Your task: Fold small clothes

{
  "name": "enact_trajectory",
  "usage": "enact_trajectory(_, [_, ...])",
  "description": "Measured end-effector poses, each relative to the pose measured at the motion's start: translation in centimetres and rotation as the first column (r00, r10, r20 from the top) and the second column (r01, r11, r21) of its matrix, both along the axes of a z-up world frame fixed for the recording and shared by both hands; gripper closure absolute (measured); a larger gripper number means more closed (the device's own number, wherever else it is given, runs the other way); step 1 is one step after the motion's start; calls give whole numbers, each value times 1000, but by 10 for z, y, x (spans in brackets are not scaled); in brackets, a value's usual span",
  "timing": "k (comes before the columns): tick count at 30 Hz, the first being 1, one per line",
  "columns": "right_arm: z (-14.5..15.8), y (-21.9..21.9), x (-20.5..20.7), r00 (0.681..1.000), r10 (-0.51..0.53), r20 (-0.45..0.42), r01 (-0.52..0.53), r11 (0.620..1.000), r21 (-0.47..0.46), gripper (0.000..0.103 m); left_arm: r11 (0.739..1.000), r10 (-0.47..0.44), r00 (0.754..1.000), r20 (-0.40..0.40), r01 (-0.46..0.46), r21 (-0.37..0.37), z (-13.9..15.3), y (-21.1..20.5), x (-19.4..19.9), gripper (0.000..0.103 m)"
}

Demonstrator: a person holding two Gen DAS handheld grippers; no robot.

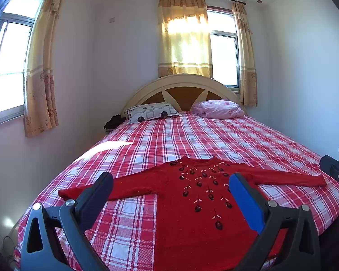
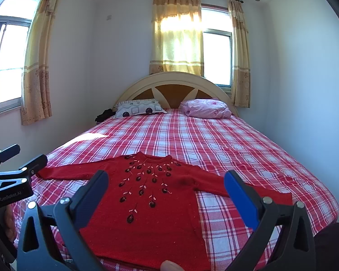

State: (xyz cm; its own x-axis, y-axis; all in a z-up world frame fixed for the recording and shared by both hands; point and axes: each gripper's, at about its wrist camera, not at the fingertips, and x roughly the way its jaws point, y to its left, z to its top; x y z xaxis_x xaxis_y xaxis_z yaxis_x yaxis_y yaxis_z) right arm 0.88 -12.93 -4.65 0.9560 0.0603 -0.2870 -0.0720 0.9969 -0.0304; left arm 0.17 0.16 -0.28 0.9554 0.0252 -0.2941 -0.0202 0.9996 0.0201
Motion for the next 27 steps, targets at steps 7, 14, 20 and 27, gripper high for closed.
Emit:
enact_trajectory(7, [0, 1, 0, 1000, 0, -1, 0, 1000, 0, 0, 1000, 2, 1000, -2, -2, -2, -1, 1, 1, 1])
enact_trajectory(14, [0, 1, 0, 1000, 1, -2, -1, 1000, 0, 0, 1000, 8, 1000, -2, -8, -7, -1, 2, 2, 1])
enact_trajectory(20, [-1, 0, 0, 1000, 1, -5, -1, 1000, -1, 0, 1000, 10, 1000, -1, -10, -8, -1, 3, 2, 1])
enact_trajectory(27, [-2, 0, 1, 1000, 0, -8, 0, 1000, -4, 0, 1000, 10, 1000, -4, -10, -10, -2, 2, 3, 1])
